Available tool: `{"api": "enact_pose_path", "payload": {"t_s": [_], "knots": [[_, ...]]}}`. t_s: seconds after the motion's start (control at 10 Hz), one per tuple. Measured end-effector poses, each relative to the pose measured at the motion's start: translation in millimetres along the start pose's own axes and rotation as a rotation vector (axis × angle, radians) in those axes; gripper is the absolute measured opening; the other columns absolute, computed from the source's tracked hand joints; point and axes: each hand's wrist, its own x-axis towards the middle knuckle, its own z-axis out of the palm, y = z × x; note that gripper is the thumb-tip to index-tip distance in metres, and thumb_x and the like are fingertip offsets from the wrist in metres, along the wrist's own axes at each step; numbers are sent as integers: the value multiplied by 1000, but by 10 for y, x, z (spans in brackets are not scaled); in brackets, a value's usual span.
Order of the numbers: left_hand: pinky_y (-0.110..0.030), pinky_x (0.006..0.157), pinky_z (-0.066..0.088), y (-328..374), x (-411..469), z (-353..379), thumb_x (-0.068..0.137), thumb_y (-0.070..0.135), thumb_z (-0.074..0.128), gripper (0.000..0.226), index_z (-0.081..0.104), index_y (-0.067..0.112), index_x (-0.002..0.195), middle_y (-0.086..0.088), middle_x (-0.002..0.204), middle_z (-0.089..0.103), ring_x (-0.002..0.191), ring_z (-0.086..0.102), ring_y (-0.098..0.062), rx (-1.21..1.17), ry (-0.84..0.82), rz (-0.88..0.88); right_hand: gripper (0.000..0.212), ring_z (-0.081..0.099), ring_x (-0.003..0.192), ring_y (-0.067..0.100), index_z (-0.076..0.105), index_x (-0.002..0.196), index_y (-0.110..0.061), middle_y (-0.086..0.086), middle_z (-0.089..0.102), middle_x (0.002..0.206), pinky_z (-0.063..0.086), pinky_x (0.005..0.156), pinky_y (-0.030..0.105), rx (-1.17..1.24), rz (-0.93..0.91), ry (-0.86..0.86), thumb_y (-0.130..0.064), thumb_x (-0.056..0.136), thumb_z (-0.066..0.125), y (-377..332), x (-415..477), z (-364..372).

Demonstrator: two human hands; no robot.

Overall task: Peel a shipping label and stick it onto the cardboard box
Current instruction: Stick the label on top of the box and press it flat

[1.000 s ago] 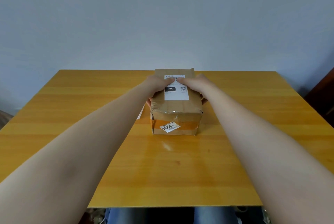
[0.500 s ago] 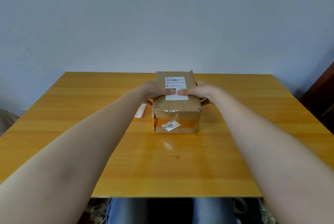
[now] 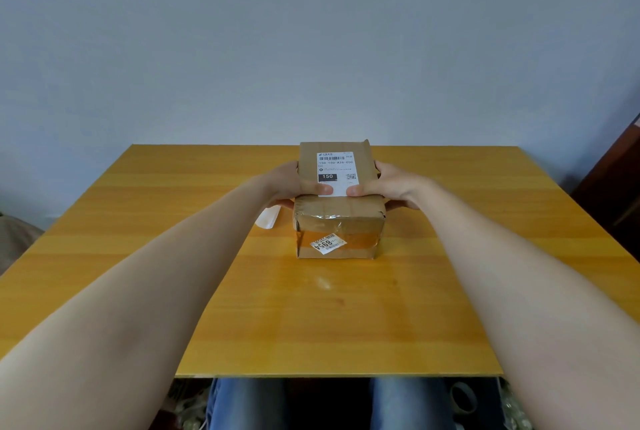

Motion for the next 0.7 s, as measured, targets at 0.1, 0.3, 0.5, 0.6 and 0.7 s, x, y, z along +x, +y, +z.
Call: {"api": "enact_pose_path", "payload": {"t_s": [0.1,0.3,0.5,0.6,0.7], "knots": [[-39,91,60,19,-62,-10,74,26,94,75,52,30,136,5,129,67,115,66,-18,-51,-47,3,84,69,106,15,48,152,-20,1,68,138,58,78,33,25,-16,13,-19,80,92,30,-5,9],[-32,84,57,106,-223,-13,77,12,90,69,50,33,129,10,120,67,114,64,-16,-35,-87,-21,87,67,120,19,48,148,-29,-5,68,137,59,90,41,67,19,-21,-17,75,95,13,-88,14],[-55,108,47,428,-404,-16,80,35,88,100,30,21,160,-4,158,43,141,45,-34,138,82,7,100,49,144,25,38,159,-35,-8,47,161,46,111,52,-77,-12,58,-45,75,90,-265,-306,-60],[-51,108,45,708,-558,-112,101,25,66,75,25,18,163,-8,165,33,146,38,-31,113,201,132,88,44,149,24,29,167,-26,-3,33,171,46,113,46,-82,-118,143,-43,94,76,-538,-467,-150],[-48,104,49,1063,-904,-215,103,23,61,64,34,20,160,-7,158,43,136,48,-26,115,254,261,74,58,134,21,41,162,-26,-6,47,163,53,107,43,-119,-230,204,-41,97,73,-860,-790,-282]]}}
